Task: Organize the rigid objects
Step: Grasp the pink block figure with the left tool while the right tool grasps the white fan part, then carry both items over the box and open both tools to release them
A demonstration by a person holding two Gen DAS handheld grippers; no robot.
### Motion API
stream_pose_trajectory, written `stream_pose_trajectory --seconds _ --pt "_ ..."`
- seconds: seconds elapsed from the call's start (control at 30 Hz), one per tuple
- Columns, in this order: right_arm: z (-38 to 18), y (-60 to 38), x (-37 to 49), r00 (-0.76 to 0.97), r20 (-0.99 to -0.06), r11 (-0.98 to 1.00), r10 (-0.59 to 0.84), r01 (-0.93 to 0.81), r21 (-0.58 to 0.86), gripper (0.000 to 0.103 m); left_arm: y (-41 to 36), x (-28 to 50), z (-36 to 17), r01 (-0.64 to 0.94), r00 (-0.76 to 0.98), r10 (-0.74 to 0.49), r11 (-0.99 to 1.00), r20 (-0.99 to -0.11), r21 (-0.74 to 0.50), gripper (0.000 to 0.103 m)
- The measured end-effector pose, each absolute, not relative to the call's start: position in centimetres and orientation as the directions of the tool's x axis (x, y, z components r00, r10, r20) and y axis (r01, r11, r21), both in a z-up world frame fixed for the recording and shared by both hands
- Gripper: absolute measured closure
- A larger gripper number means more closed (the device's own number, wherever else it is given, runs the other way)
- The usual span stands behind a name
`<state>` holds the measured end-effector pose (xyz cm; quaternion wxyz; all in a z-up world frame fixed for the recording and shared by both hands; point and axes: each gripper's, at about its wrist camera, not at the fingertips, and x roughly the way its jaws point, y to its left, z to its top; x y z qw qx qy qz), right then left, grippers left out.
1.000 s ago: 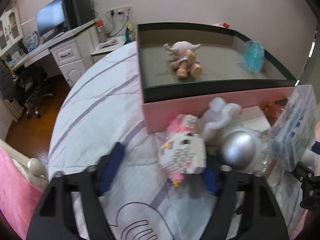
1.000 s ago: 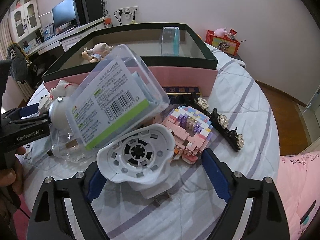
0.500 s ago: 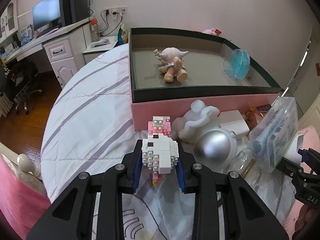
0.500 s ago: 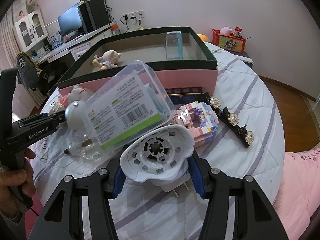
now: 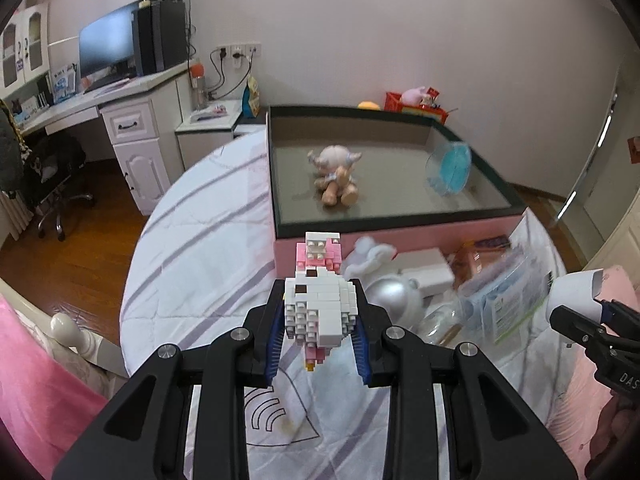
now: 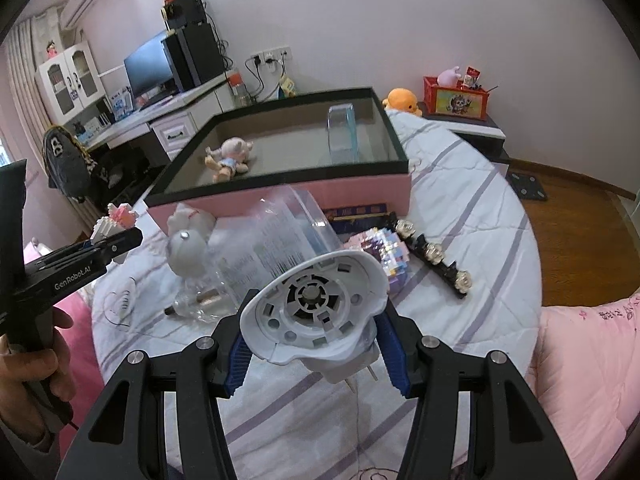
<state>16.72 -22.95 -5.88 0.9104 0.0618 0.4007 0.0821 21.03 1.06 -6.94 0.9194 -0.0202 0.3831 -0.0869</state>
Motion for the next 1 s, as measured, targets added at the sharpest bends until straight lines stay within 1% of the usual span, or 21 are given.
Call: stream_pose_trajectory --seconds 0.13,0.3,0.53,0.63,0.83,1.0 --pt "-4.5 -23.5 16.5 0.687 -0.695 0.975 0.214 -0.105 0.197 0.047 0.3 20.7 -5.4 0.159 0.712 -0.182 0.983 -0.678 -0.096 0.074" --pt "-1.9 -23.5 17.3 0.724 -0.654 0.974 0.219 -0.13 0.183 0.047 -0.7 21.1 -3.8 0.178 0.73 -0.198 0.979 -0.654 -0.098 0.074" --pt "2.1 -22.7 20.7 0.777 -0.588 0.974 0.227 -0.18 0.139 0.047 -2.0 23.3 -0.9 0.192 0.766 -0.208 0.977 -0.609 -0.092 0.074" --pt "3.2 -22.5 23.2 0.787 -0.569 0.971 0.238 -0.195 0.137 0.047 -2.4 25.1 0.3 0.202 0.773 -0.228 0.973 -0.592 -0.111 0.074" --pt "3.2 -22.1 28.6 0.776 -0.582 0.97 0.243 -0.199 0.139 0.047 -3.1 29.2 1.2 0.207 0.779 -0.236 0.971 -0.581 -0.118 0.074" --pt "1.3 -21.6 34.7 0.73 -0.634 0.967 0.253 -0.202 0.155 0.047 -4.2 34.2 0.3 0.21 0.753 -0.234 0.971 -0.615 -0.113 0.074"
